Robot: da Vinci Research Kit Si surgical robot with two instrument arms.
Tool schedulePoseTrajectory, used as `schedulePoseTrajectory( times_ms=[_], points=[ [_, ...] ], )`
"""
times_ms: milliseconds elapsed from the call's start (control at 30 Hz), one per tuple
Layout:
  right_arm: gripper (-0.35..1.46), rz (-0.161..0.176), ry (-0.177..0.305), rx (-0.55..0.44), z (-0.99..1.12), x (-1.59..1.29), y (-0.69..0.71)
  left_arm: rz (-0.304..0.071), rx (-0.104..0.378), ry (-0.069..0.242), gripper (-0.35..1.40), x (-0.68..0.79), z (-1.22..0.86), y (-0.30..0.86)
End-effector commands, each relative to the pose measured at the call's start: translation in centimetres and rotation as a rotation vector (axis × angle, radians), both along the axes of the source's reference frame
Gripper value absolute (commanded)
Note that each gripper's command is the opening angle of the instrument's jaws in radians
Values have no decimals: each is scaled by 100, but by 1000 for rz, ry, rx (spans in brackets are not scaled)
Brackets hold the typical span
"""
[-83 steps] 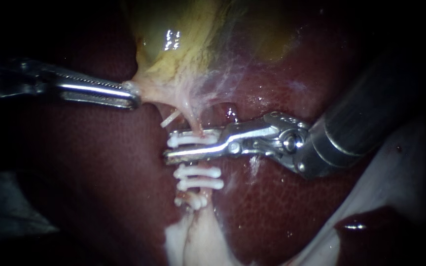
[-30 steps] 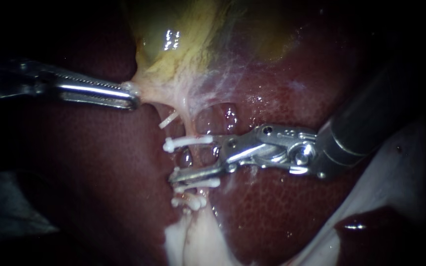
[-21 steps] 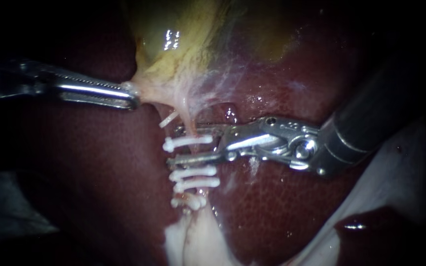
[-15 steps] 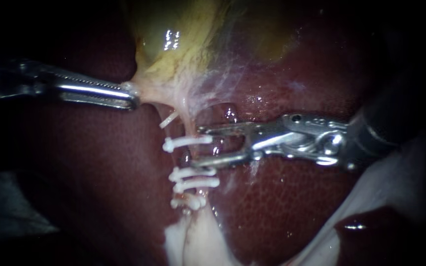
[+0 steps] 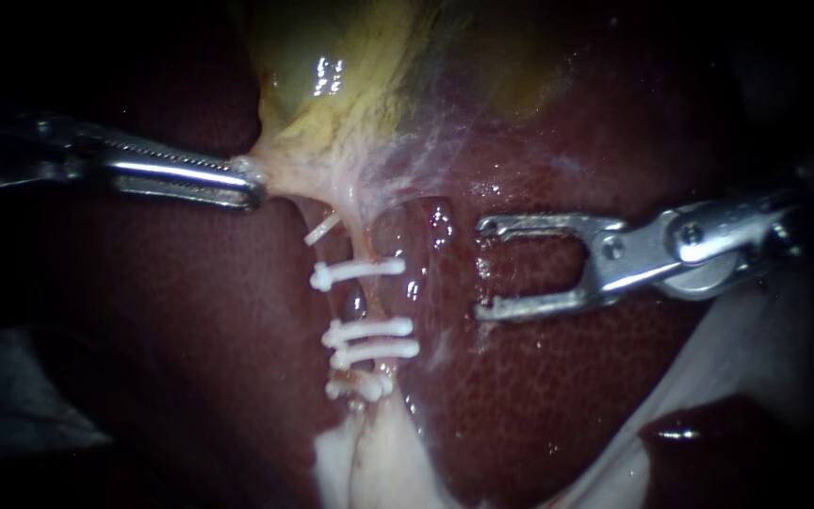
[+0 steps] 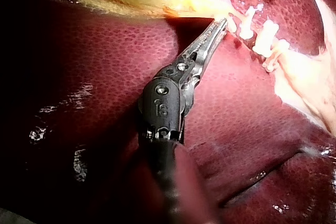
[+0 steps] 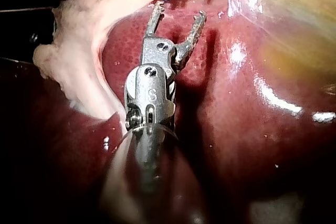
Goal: Going back third clip right tube
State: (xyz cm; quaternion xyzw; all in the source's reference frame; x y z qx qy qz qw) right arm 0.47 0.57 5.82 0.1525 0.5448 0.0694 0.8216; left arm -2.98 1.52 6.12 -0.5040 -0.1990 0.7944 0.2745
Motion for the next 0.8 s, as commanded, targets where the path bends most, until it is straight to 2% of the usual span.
schedulePoseTrajectory(
  times_ms=[33,233,333,567,700,800],
  points=[
    [50,3,-1,3,-3,-3,2,0,0,0,-35,0,1,0],
    [50,-11,-13,2,-6,-15,0,0,-1,0,-35,-1,6,2],
    [50,-24,-19,3,-5,-15,-2,-1,-4,2,-35,-4,16,3],
    [50,-30,-14,5,-8,-15,-5,-3,-23,8,-35,-22,50,1],
    [50,-30,-14,5,-9,-16,-6,5,-17,11,-35,-34,63,-1],
    [50,-31,-14,5,-9,-17,-6,7,-12,15,-35,-37,68,-3]
  ],
)
